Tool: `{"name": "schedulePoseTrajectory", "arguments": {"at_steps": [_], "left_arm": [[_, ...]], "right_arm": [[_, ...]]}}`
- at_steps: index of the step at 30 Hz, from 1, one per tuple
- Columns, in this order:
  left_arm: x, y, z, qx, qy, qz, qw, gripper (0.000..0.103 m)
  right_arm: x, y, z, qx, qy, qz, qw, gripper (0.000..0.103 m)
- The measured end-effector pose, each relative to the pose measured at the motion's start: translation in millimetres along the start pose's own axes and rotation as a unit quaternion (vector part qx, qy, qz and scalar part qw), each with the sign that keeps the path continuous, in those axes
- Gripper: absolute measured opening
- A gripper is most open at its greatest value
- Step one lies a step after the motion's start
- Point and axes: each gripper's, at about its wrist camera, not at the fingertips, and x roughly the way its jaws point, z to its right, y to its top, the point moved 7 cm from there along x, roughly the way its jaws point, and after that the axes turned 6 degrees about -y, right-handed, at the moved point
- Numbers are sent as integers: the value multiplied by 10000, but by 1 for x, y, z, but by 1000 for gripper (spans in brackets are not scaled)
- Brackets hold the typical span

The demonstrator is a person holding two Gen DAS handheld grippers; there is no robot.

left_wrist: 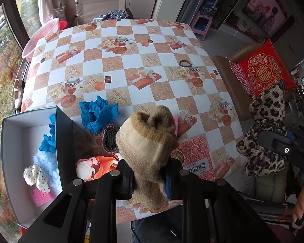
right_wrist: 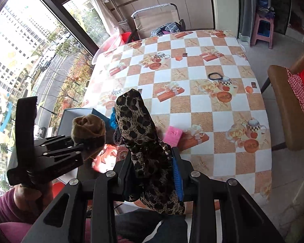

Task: Organize soft objects
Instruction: 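Carry the beige hat and leopard scarf over the open white box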

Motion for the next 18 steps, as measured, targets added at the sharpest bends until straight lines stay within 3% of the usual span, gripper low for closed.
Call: {"name": "schedulePoseTrajectory", "arguments": {"at_steps": [5,18], "left_arm": [[-9,-19,12,18,115,60,9999,24],[-45,-60,0,-388,409,371,9977,24]], "right_arm": [[2,-26,-19,-151,288,-150,9994,35],[-7,-56,-54,-702,497,-182,9961,35]]}}
